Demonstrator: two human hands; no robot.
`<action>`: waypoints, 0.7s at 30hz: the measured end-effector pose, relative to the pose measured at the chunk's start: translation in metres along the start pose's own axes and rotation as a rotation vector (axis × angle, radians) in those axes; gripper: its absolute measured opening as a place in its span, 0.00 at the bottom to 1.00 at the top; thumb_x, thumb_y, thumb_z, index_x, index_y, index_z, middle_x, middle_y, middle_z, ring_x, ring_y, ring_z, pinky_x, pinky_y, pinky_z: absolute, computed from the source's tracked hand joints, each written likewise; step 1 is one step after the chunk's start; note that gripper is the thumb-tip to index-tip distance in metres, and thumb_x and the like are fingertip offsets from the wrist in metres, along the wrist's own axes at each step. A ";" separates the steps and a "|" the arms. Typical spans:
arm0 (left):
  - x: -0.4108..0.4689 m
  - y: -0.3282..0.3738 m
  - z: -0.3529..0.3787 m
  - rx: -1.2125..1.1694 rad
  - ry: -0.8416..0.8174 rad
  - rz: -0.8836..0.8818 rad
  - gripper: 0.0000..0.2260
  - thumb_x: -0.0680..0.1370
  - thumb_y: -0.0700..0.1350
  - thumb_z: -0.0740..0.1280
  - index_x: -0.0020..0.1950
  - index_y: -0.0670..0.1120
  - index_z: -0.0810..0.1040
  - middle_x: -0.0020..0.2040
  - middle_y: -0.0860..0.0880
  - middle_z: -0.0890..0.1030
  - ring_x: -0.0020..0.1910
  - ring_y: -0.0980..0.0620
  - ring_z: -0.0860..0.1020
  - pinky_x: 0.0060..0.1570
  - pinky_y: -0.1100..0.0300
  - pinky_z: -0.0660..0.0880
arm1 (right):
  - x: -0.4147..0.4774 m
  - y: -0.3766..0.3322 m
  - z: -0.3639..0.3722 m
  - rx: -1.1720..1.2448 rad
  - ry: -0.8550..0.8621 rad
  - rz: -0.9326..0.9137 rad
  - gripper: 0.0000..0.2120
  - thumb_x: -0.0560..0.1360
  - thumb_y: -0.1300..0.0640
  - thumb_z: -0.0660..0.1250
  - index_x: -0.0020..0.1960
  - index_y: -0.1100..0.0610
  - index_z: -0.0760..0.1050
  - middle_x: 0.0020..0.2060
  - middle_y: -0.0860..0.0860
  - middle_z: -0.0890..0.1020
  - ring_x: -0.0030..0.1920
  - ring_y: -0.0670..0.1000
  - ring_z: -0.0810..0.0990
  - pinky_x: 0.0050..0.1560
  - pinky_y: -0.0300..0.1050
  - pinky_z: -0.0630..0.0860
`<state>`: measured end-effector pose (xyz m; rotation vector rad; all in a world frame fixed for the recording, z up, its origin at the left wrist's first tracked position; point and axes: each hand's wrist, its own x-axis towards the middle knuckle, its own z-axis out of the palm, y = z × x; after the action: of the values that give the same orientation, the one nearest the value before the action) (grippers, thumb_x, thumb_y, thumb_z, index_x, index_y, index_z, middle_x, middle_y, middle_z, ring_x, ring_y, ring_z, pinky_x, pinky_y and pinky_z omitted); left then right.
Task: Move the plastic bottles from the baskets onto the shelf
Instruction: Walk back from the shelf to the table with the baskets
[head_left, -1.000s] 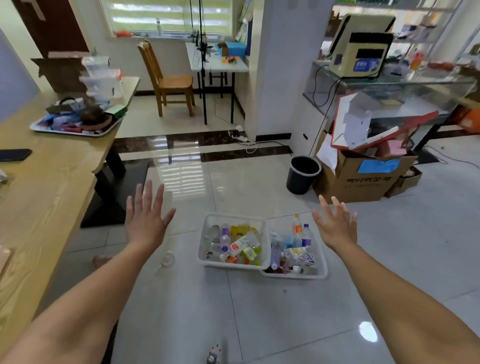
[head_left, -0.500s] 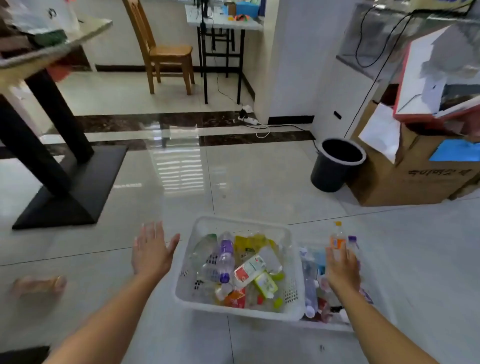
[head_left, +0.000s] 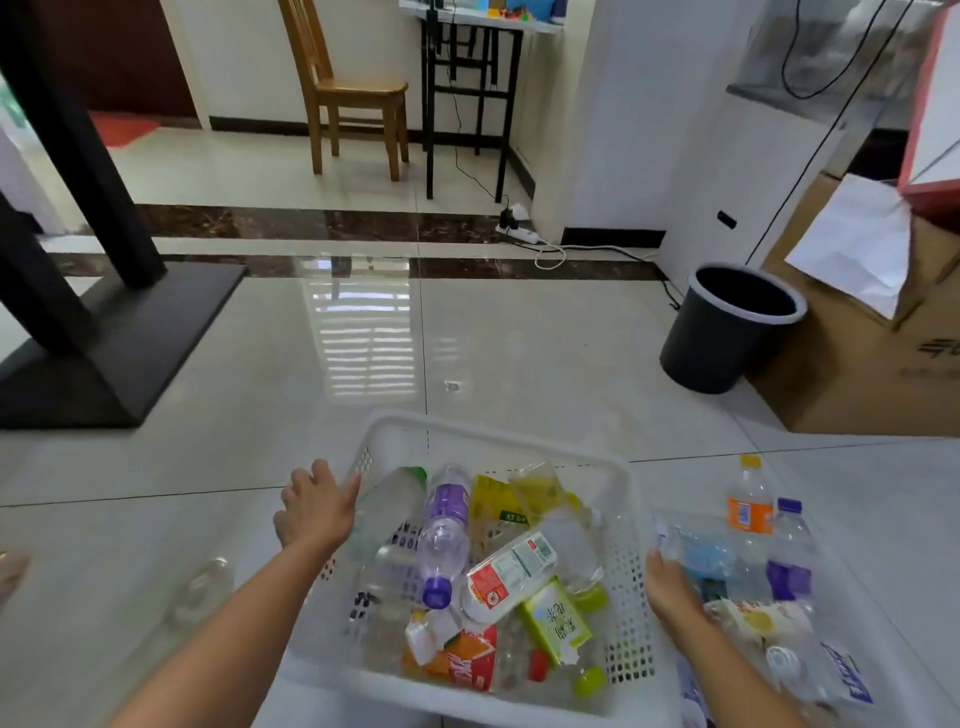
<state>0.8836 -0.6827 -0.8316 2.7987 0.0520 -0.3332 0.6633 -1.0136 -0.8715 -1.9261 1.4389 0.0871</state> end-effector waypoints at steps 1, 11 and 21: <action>0.008 -0.003 0.004 -0.007 -0.020 -0.035 0.25 0.81 0.60 0.50 0.67 0.42 0.66 0.66 0.38 0.67 0.64 0.37 0.68 0.59 0.44 0.69 | 0.003 0.002 0.002 0.031 0.001 -0.016 0.28 0.84 0.47 0.45 0.70 0.65 0.67 0.68 0.65 0.71 0.69 0.63 0.68 0.67 0.52 0.64; 0.031 -0.029 0.027 -0.388 -0.065 0.081 0.24 0.83 0.55 0.52 0.39 0.39 0.73 0.42 0.38 0.77 0.43 0.43 0.74 0.41 0.53 0.66 | 0.009 0.013 0.016 0.153 0.150 -0.119 0.28 0.83 0.47 0.49 0.55 0.69 0.76 0.44 0.62 0.77 0.47 0.59 0.75 0.51 0.51 0.70; 0.022 -0.033 0.016 -0.293 -0.020 0.075 0.26 0.83 0.53 0.54 0.42 0.34 0.79 0.43 0.35 0.80 0.44 0.39 0.77 0.41 0.55 0.67 | -0.002 -0.010 -0.004 0.019 0.152 0.012 0.33 0.82 0.40 0.49 0.53 0.69 0.77 0.39 0.58 0.74 0.37 0.55 0.72 0.41 0.47 0.68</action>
<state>0.8988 -0.6563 -0.8617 2.4998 -0.0082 -0.3077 0.6699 -1.0127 -0.8625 -1.9441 1.5443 -0.0685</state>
